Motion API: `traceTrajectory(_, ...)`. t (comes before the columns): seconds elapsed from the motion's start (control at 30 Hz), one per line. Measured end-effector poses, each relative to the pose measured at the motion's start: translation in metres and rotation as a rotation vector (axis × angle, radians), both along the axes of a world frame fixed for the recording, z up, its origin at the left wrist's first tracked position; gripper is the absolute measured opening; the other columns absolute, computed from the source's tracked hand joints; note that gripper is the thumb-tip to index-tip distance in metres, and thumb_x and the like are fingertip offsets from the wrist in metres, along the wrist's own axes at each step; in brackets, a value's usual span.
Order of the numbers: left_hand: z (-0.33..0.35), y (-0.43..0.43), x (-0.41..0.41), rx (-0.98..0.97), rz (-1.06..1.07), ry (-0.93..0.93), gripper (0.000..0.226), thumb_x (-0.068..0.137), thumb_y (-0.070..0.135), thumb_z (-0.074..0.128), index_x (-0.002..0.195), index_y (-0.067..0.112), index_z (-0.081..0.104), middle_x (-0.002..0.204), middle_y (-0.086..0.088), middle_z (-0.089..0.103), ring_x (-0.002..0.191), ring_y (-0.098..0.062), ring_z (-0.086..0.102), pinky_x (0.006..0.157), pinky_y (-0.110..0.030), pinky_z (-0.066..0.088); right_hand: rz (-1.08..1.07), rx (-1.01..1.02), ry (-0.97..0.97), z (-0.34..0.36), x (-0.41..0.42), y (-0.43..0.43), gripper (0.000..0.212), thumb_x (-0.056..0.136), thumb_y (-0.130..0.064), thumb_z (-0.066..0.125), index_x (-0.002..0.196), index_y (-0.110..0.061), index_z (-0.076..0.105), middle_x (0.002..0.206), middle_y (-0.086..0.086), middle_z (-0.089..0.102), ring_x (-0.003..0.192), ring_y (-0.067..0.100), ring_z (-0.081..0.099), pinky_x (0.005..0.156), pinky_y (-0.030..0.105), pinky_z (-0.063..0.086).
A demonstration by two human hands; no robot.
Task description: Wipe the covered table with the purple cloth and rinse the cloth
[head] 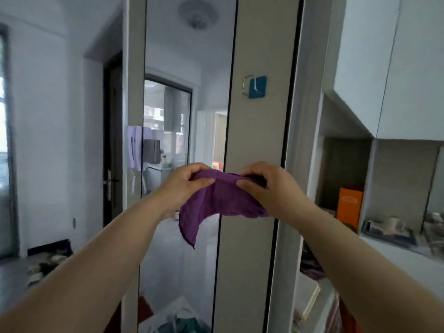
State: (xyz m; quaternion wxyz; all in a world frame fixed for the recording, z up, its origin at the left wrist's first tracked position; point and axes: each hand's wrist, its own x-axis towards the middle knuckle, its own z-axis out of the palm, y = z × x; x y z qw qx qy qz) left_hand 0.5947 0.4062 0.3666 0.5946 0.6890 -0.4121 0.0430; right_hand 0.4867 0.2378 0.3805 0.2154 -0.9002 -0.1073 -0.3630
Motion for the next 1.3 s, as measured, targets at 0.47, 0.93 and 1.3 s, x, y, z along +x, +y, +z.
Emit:
traceTrajectory(0.47, 0.187, -0.071, 0.038, -0.568, 0.147, -0.148, 0.018, 0.081, 0.012, 0.063, 0.069, 0.024, 0.058, 0.072, 0.003, 0.061, 0.066, -0.011, 0.056, 0.063, -0.022, 0.049, -0.49, -0.111, -0.593, 0.178, 0.047, 0.006, 0.017, 0.092, -0.008, 0.045, 0.104, -0.011, 0.057, 0.107, 0.009, 0.058, 0.089, 0.025, 0.058, 0.07, 0.035, 0.048)
traceTrajectory(0.93, 0.108, -0.108, 0.043, -0.524, -0.053, -0.023, 0.015, 0.088, 0.016, 0.042, 0.093, 0.016, 0.057, 0.086, 0.002, 0.061, 0.084, -0.018, 0.06, 0.081, -0.035, 0.049, -0.504, -0.049, -0.479, 0.107, 0.06, -0.008, 0.029, 0.092, -0.009, 0.041, 0.116, -0.006, 0.058, 0.119, 0.016, 0.051, 0.099, 0.028, 0.053, 0.074, 0.025, 0.036)
traceTrajectory(1.3, 0.024, -0.114, 0.011, -0.606, -0.058, 0.139, 0.018, 0.094, 0.016, 0.042, 0.106, 0.016, 0.055, 0.09, -0.002, 0.061, 0.08, -0.014, 0.058, 0.066, -0.022, 0.047, -0.265, 0.015, -0.284, -0.007, 0.039, 0.0, 0.049, 0.095, -0.012, 0.047, 0.142, -0.014, 0.033, 0.144, 0.007, 0.033, 0.113, 0.007, 0.048, 0.087, 0.01, 0.04)
